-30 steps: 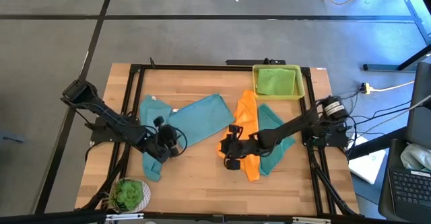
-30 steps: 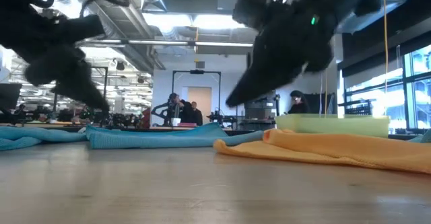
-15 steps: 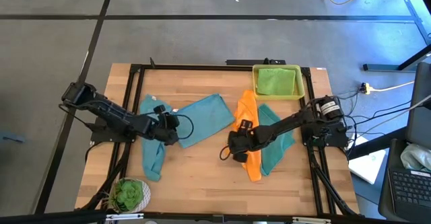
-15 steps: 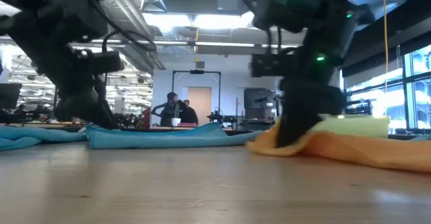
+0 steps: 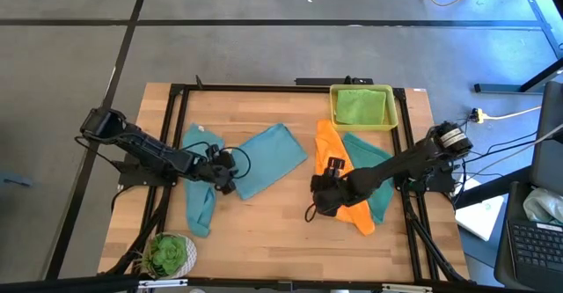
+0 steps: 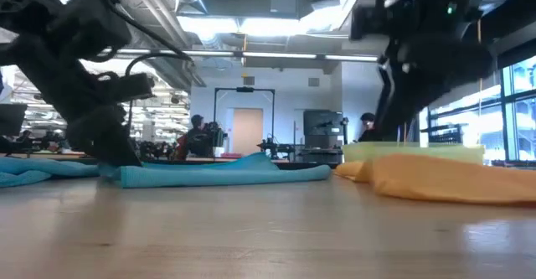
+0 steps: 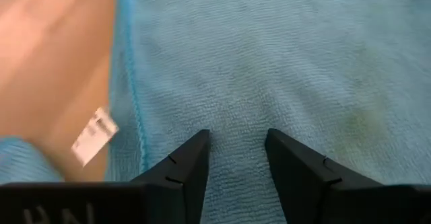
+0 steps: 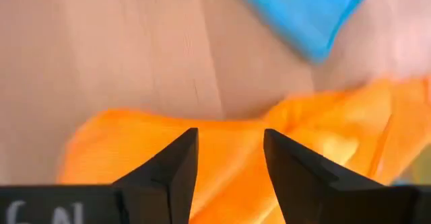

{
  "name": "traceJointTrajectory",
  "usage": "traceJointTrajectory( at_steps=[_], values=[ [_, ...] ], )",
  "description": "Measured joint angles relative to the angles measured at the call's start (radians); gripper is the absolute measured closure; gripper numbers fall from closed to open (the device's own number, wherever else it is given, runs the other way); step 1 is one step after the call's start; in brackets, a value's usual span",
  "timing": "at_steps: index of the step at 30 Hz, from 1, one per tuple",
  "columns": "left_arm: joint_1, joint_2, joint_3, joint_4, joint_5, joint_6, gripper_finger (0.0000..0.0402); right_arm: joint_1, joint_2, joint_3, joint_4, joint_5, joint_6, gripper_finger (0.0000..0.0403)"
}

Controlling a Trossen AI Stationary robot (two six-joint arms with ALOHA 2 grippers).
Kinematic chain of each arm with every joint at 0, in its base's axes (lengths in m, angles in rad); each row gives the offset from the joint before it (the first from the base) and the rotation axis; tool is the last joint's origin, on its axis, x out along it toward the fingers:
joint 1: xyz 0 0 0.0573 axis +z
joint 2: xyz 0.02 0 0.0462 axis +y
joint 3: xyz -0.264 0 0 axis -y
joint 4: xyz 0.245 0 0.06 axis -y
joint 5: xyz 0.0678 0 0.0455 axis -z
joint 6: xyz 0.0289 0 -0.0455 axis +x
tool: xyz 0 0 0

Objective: Fold microfiber towels
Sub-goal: Fold the middle blue microfiber cloth

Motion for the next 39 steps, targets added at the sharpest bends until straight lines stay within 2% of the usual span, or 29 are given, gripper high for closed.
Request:
traceJointTrajectory(
  at_steps=[5, 11, 14, 17, 22, 27, 32, 35, 39],
  values=[
    [-0.107, 0.02, -0.003, 0.111, 0.024, -0.079, 0.0257, 0.037, 0.005, 0.002, 0.351, 0.015, -0.127, 0.0231],
    [-0.245, 0.111, 0.024, 0.163, -0.005, -0.281, 0.0257, 0.075, 0.137, 0.001, 0.652, -0.024, -0.406, 0.023],
    [-0.298, 0.185, 0.082, 0.172, -0.015, -0.324, 0.0257, 0.089, 0.225, 0.001, 0.797, -0.043, -0.614, 0.023],
    [-0.328, 0.248, 0.17, 0.171, 0.008, -0.309, 0.0257, 0.096, 0.299, 0.02, 0.914, -0.043, -0.716, 0.023],
    [-0.348, 0.28, 0.321, 0.067, 0.051, -0.164, 0.0257, 0.095, 0.369, 0.09, 0.793, -0.042, -0.806, 0.023],
    [-0.346, 0.266, 0.458, -0.239, -0.006, -0.08, 0.0257, 0.109, 0.369, 0.109, 0.674, -0.034, -0.891, 0.023],
    [-0.371, 0.264, 0.553, -0.534, -0.071, -0.005, 0.0257, 0.131, 0.349, 0.107, 0.629, 0.076, -0.899, 0.023],
    [-0.398, 0.263, 0.569, -0.593, -0.105, -0.003, 0.0257, 0.144, 0.329, 0.107, 0.635, 0.114, -0.896, 0.023],
    [-0.444, 0.264, 0.57, -0.546, -0.105, 0.052, 0.0257, 0.154, 0.324, 0.108, 0.634, 0.111, -0.866, 0.023]
  ],
)
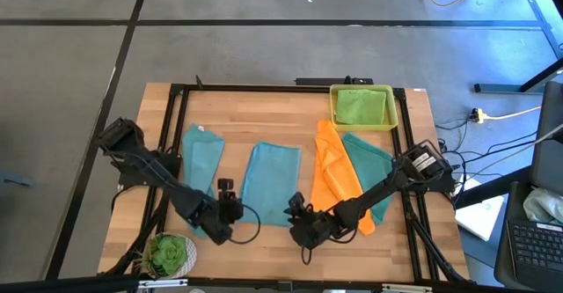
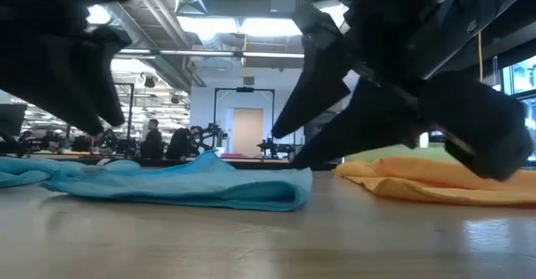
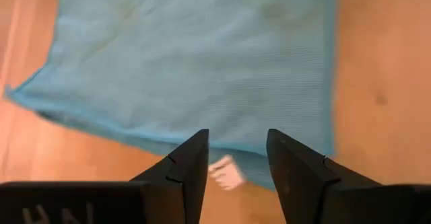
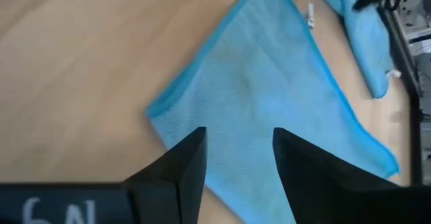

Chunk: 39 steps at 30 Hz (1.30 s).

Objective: Fold microfiber towels
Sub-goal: Fold the middle blue microfiber cloth

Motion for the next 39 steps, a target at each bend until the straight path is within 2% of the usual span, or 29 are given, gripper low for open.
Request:
traceJointTrajectory(
  at_steps=[5, 12, 20, 27, 33, 39],
  values=[
    [-0.061, 0.0, -0.005, 0.0, -0.001, 0.124, 0.0257, 0.0, 0.0, -0.032, -0.01, -0.147, 0.034, 0.0231],
    [-0.096, 0.012, -0.013, 0.01, -0.012, 0.269, 0.0257, 0.0, 0.0, -0.037, 0.014, -0.145, 0.044, 0.0231],
    [-0.097, 0.106, -0.014, 0.073, 0.034, 0.491, 0.0257, -0.001, 0.0, -0.037, 0.033, -0.142, 0.064, 0.0231],
    [-0.079, 0.161, -0.014, 0.187, 0.03, 0.619, 0.0257, -0.002, 0.0, -0.037, 0.032, -0.142, 0.105, 0.0231],
    [-0.065, 0.163, -0.014, 0.184, 0.019, 0.627, 0.027, -0.002, 0.0, -0.037, 0.018, -0.142, 0.138, 0.0231],
    [-0.061, 0.165, -0.015, 0.167, 0.017, 0.626, 0.0315, -0.003, 0.0, -0.037, -0.01, -0.142, 0.162, 0.0231]
  ],
)
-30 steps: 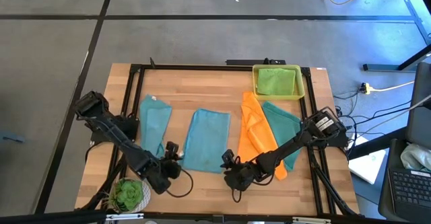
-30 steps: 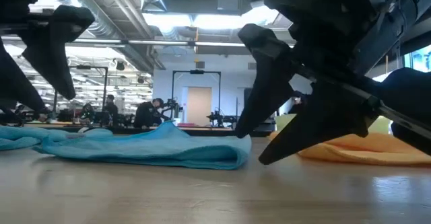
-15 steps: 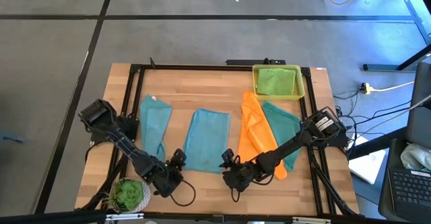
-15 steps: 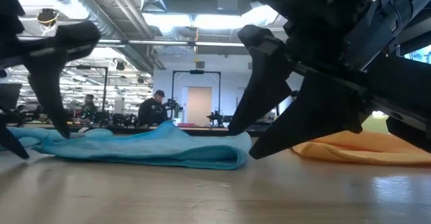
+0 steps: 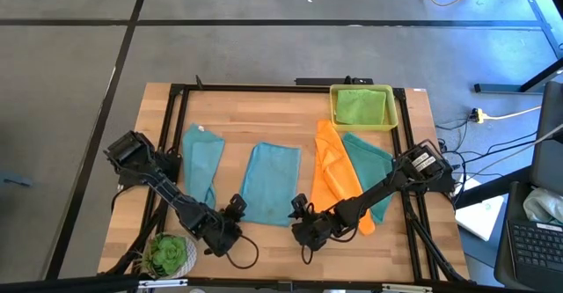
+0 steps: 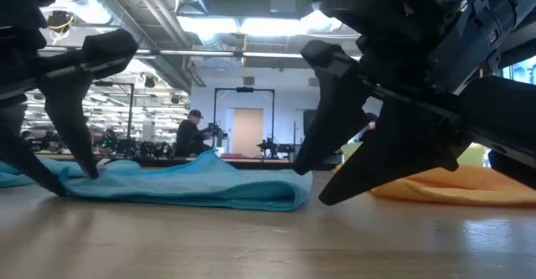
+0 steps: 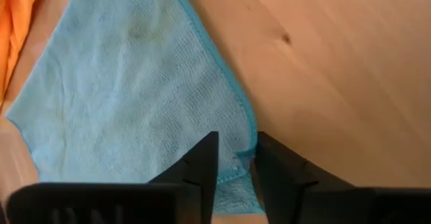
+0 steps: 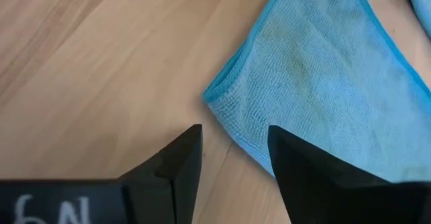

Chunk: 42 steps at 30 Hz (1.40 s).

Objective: Fold microfiber towels
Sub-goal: Fold the middle blue microfiber cloth

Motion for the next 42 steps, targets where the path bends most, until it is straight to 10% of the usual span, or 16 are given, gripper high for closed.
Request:
traceJointTrajectory(
  at_steps=[9, 27, 42],
  values=[
    [0.0, -0.005, 0.0, -0.039, 0.015, -0.019, 0.0397, 0.0, 0.0, 0.0, -0.002, 0.0, 0.0, 0.0231],
    [-0.016, -0.031, 0.068, -0.305, -0.107, -0.221, 0.0401, 0.0, 0.0, 0.0, -0.002, 0.0, 0.023, 0.0231],
    [0.002, -0.043, -0.201, -0.09, -0.147, -0.442, 0.0383, -0.039, 0.0, 0.0, 0.233, -0.033, -0.077, 0.0231]
  ],
)
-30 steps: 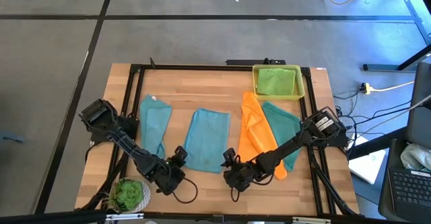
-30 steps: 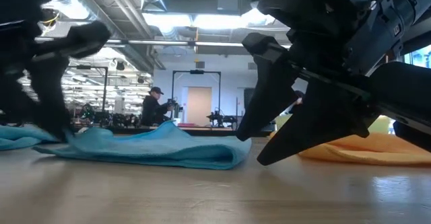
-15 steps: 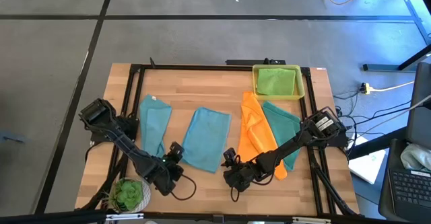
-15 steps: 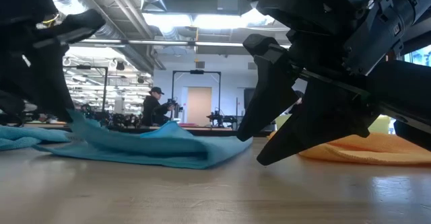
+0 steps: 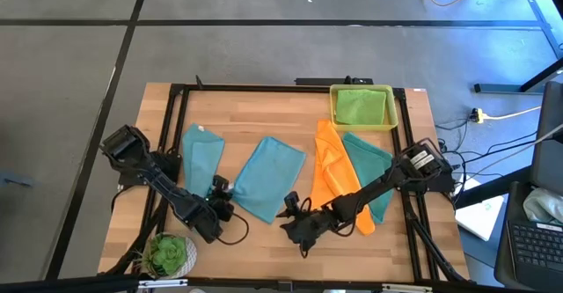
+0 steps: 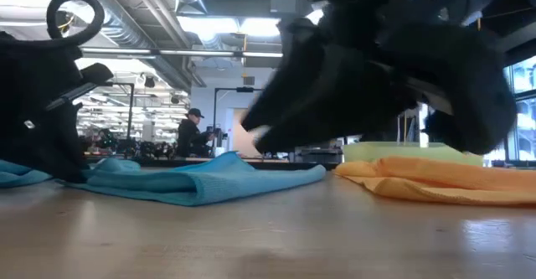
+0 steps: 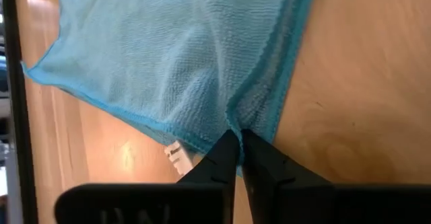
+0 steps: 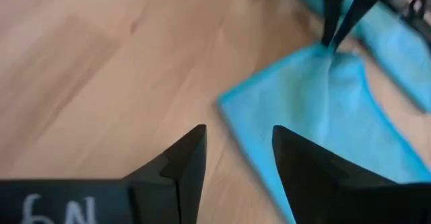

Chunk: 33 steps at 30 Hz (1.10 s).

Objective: Fold microfiber towels
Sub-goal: Fold the middle blue microfiber cloth

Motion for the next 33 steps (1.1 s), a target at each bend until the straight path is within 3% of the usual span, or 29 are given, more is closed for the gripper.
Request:
traceJointTrajectory(
  at_steps=[7, 15, 20, 29, 33],
  values=[
    [0.007, 0.0, -0.011, 0.029, -0.013, -0.04, 0.0347, -0.039, 0.001, 0.0, 0.025, -0.036, -0.044, 0.0231],
    [0.006, 0.001, -0.012, 0.031, -0.012, -0.08, 0.0339, -0.093, 0.077, 0.0, 0.048, -0.223, -0.118, 0.0231],
    [-0.009, 0.004, -0.007, 0.026, -0.014, -0.111, 0.0336, -0.089, 0.111, 0.002, 0.125, -0.165, -0.143, 0.0231],
    [-0.017, 0.013, 0.029, 0.029, -0.003, -0.113, 0.0335, -0.11, 0.127, 0.002, 0.169, -0.162, -0.142, 0.0232],
    [-0.023, 0.013, 0.03, 0.026, -0.004, -0.114, 0.0335, -0.11, 0.139, 0.002, 0.173, -0.182, -0.134, 0.0262]
  ],
)
